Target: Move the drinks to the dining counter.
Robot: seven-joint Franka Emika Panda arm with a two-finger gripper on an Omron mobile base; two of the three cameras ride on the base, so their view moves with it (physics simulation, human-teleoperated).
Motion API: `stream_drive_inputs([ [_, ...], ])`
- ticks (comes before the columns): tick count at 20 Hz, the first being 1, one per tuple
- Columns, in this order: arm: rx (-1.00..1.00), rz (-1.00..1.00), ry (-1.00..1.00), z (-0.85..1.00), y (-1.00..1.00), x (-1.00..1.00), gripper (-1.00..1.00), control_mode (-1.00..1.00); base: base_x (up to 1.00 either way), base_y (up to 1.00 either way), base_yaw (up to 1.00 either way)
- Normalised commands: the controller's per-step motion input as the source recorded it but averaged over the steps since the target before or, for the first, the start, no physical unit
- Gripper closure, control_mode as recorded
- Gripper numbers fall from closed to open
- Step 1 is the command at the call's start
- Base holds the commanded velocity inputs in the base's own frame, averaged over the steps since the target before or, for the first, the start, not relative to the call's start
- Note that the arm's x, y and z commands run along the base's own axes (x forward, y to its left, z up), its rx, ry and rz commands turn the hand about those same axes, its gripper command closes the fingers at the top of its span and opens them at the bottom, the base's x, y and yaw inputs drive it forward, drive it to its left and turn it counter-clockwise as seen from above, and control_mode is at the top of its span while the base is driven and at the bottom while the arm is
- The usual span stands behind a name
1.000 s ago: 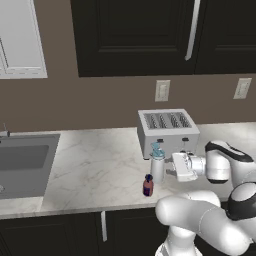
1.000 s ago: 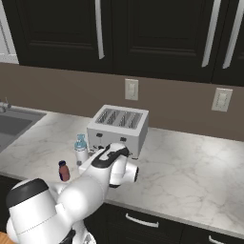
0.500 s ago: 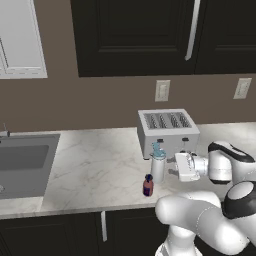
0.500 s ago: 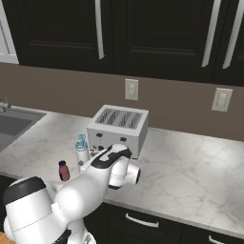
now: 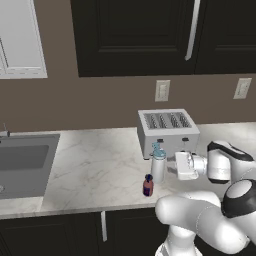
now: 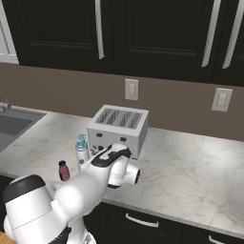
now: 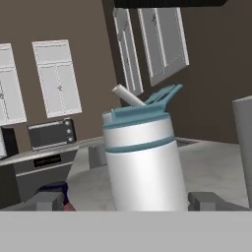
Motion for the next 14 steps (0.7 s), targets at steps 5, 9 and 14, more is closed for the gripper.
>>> stream_drive_inputs([
  [5,0.00,-0.05,0.00,0.00,0.00,0.15,-1.00,-1.00,0.00,0.00,0.00],
  [9,0.00,-0.02,0.03,0.00,0.10,0.03,-1.00,-1.00,0.00,0.00,0.00],
  [14,0.00,0.00,0.05,0.00,0.20,0.00,-1.00,-1.00,0.00,0.00,0.00],
])
